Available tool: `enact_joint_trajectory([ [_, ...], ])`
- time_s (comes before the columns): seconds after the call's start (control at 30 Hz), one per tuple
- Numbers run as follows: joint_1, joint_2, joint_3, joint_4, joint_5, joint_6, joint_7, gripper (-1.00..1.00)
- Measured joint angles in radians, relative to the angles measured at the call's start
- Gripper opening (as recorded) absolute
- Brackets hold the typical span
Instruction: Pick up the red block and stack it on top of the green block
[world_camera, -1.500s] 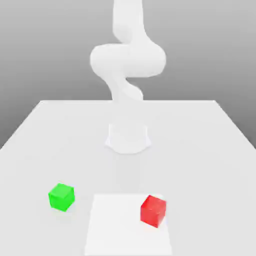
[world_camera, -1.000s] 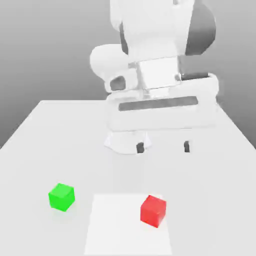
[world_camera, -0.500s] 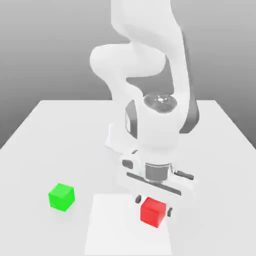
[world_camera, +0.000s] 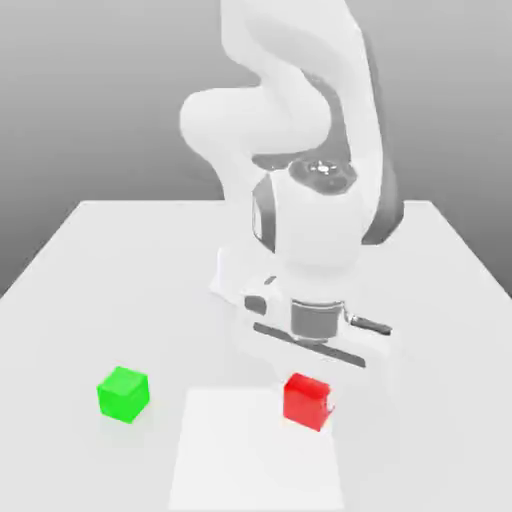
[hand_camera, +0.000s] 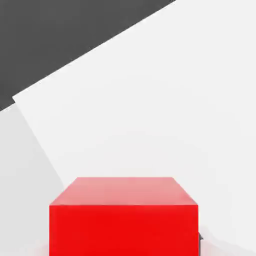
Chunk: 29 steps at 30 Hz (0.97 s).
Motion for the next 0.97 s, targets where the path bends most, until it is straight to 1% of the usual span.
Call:
enact_joint_trajectory([
  [0.07, -0.076, -0.033, -0.022, -0.008, 0.001, -0.023, -0.11, -1.0],
  [0.2, -0.193, -0.09, -0.097, -0.026, -0.01, -0.06, -0.352, -1.0],
  [0.4, -0.315, -0.16, -0.243, -0.057, -0.05, -0.101, -0.705, -1.0],
  [0.47, -0.342, -0.167, -0.284, -0.064, -0.057, -0.103, -0.791, -1.0],
  [0.73, -0.324, -0.047, -0.299, -0.054, 0.035, 0.008, -0.886, -1.0],
  [0.9, -0.335, 0.054, -0.275, -0.056, 0.101, 0.104, -0.933, -1.0],
  [0.93, -0.338, 0.066, -0.272, -0.056, 0.109, 0.115, -0.938, 1.0],
  [0.97, -0.338, 0.066, -0.272, -0.056, 0.109, 0.115, -0.938, 1.0],
])
